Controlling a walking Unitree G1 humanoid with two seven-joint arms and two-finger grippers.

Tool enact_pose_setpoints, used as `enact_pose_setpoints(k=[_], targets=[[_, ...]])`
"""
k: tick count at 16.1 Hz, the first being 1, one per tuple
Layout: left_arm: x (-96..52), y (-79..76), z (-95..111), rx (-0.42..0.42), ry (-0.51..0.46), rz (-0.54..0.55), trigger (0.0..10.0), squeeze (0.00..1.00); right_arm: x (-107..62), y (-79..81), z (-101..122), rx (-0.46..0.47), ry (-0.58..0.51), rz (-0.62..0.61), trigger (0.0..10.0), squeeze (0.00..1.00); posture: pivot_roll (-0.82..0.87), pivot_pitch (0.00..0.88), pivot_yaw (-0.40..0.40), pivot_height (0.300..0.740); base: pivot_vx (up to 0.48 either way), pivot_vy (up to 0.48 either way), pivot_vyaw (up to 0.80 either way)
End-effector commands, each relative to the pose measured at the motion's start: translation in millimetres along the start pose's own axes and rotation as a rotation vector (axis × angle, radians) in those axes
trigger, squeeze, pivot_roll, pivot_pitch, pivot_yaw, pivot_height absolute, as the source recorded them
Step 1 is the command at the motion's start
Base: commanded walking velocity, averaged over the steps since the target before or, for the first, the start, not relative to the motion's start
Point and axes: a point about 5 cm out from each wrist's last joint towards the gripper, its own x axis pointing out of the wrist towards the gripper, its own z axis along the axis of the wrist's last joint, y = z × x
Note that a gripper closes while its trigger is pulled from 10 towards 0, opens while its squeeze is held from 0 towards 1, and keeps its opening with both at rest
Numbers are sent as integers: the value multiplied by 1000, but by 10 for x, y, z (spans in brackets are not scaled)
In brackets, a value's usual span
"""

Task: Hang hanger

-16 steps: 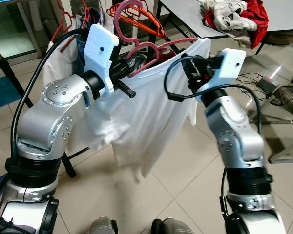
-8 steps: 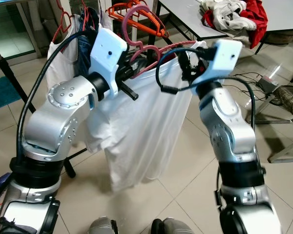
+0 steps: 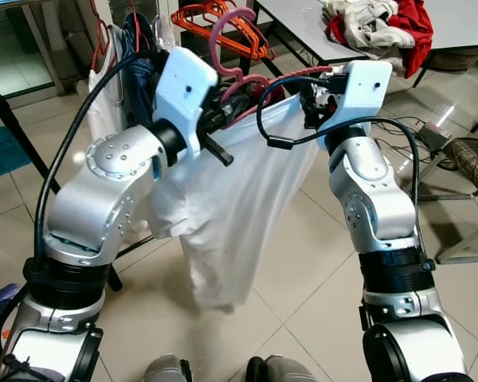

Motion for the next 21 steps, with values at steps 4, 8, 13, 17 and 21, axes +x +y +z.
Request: enact_pose_setpoints(k=[4,8,13,17,21], targets=[[37,-51,179,78,-75,-15,10000,0,23,-43,-8,-68,22,-73,10000,0,11,42,-82,740,0,0,0],[26,110,205,102,-87,72,10000,0,-4,-75,10,71,3,-110,7216,0,14,40,-82,740,0,0,0],[17,118,230,101,-107,56,10000,0,-19,-174,58,214,-38,-115,0,0,11,56,-68,740,0,0,0],[11,143,243,102,-115,70,10000,0,-48,-222,75,251,-68,-106,0,0,17,59,-71,740,0,0,0],[-1,175,253,99,-122,91,10000,0,-81,-203,115,315,-122,-55,0,0,19,64,-73,740,0,0,0]])
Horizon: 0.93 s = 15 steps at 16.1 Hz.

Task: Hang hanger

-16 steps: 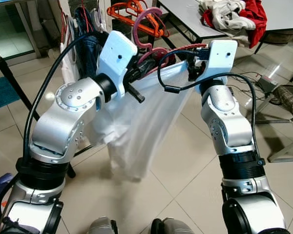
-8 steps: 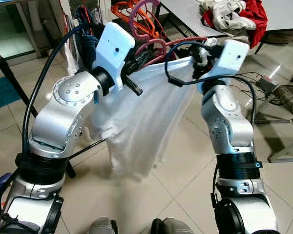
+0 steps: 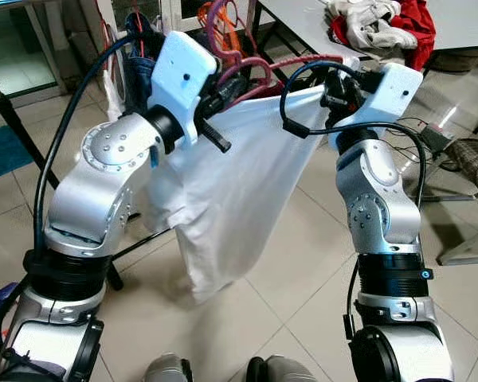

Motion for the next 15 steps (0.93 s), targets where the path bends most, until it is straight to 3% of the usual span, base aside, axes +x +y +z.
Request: enact_pose_setpoints(k=[1,10,15], targets=[[3,62,131,27,-55,30,10000,0,-27,-41,90,38,-55,2,0,0,20,66,-74,740,0,0,0],[-16,84,96,48,-40,39,10000,0,-22,-36,165,51,-104,33,0,0,21,67,-78,740,0,0,0],[-130,196,-5,97,17,31,10000,0,4,-358,433,14,-200,-49,0,0,22,69,-75,740,0,0,0]])
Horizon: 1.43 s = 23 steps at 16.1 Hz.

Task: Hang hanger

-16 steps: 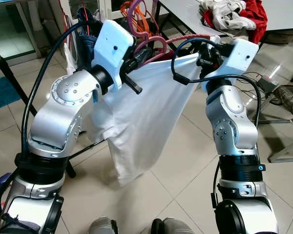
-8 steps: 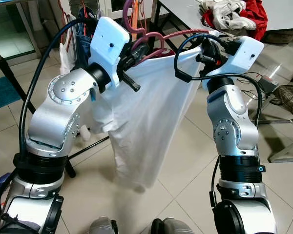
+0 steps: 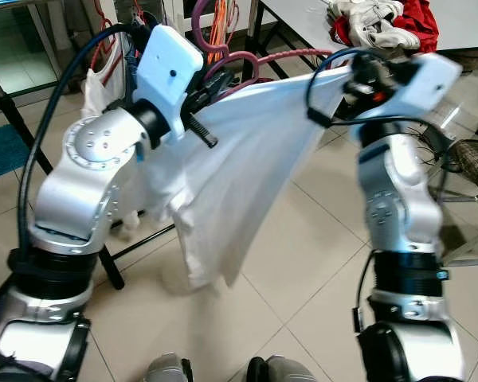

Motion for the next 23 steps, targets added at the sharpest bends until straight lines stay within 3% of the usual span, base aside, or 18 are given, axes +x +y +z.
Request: enact_pose_setpoints(k=[1,4,6,10,11,13,16,17,19,21,22,23], targets=[[-80,67,-31,17,18,-3,10000,0,41,-222,223,-9,-86,-78,0,0,21,67,-73,740,0,0,0],[-176,-5,55,8,-57,-130,10000,0,69,-448,260,-79,-34,-105,0,0,20,61,-75,740,0,0,0],[-178,-32,148,-39,-136,-151,10000,0,44,-432,148,-102,58,-50,0,0,17,56,-78,740,0,0,0],[-122,137,246,-187,-237,-11,10000,0,-74,-310,-54,-125,160,52,0,0,12,41,-75,740,0,0,0],[-133,125,269,-227,-263,-47,10000,0,-102,-297,-86,-125,173,58,0,0,11,39,-73,740,0,0,0],[-172,-9,153,-159,-154,-180,10000,0,-98,-280,-42,-109,143,49,0,0,12,32,-71,740,0,0,0],[-126,81,-137,-19,61,-67,10000,0,-46,-151,152,-79,61,114,0,0,16,26,-67,740,0,0,0],[-127,137,-225,61,136,-36,10000,0,-31,-63,258,-79,31,172,0,0,17,30,-62,740,0,0,0],[-165,79,-234,100,158,-124,10000,0,-10,17,419,-100,10,246,0,0,17,34,-62,740,0,0,0],[-187,36,-208,108,145,-168,10000,0,11,-66,443,-172,44,255,0,0,16,35,-67,740,0,0,0],[-210,-12,-161,95,102,-215,10000,0,24,-220,400,-244,100,240,0,0,16,36,-74,740,0,0,0],[-216,-24,-145,91,88,-226,10000,0,25,-272,384,-263,118,236,0,0,16,35,-76,740,0,0,0]])
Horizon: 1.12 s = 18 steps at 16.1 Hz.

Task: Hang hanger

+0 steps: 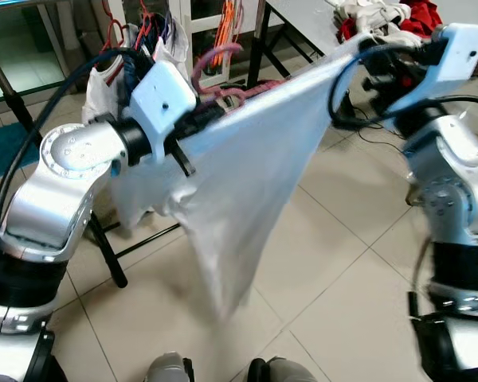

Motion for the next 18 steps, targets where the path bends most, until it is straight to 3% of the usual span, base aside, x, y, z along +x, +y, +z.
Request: enact_pose_setpoints(k=[1,5,7,9,10,11,12,13,14,15,17,18], targets=[[-47,29,58,13,-31,5,10000,0,-56,-183,-9,-52,32,-42,0,0,19,39,-81,740,0,0,0],[-213,56,170,-46,-147,-40,10000,0,-195,-561,-63,-127,125,-123,0,0,19,43,-91,740,0,0,0],[-233,115,166,-50,-153,-4,10000,0,-226,-591,-60,-124,129,-112,0,0,18,43,-92,740,0,0,0],[-261,201,200,-123,-223,45,10000,0,-291,-582,-139,-117,167,-80,0,0,14,44,-91,740,0,0,0],[-242,285,212,-171,-263,130,10000,0,-322,-537,-216,-109,191,-58,0,0,14,44,-89,740,0,0,0],[-189,415,207,-244,-297,286,10000,0,-345,-450,-305,-85,211,-36,0,0,15,44,-89,740,0,0,0],[-175,442,205,-261,-302,319,10000,0,-349,-431,-321,-78,215,-32,0,0,18,45,-92,740,0,0,0],[-117,654,159,-416,-337,598,10000,0,-319,-202,-384,-33,195,13,0,0,20,43,-94,740,0,0,0],[-91,735,121,-508,-351,724,10000,0,-303,-76,-402,-5,179,39,0,0,19,43,-93,740,0,0,0],[-51,806,82,-603,-378,838,10000,0,-269,150,-416,51,148,88,0,0,17,44,-90,740,0,0,0],[-35,917,77,-629,-408,950,10000,0,-230,480,-419,127,105,157,0,0,16,40,-87,740,0,0,0],[-24,938,85,-642,-417,956,10000,0,-230,562,-429,145,104,181,0,0,15,39,-88,740,0,0,0]])
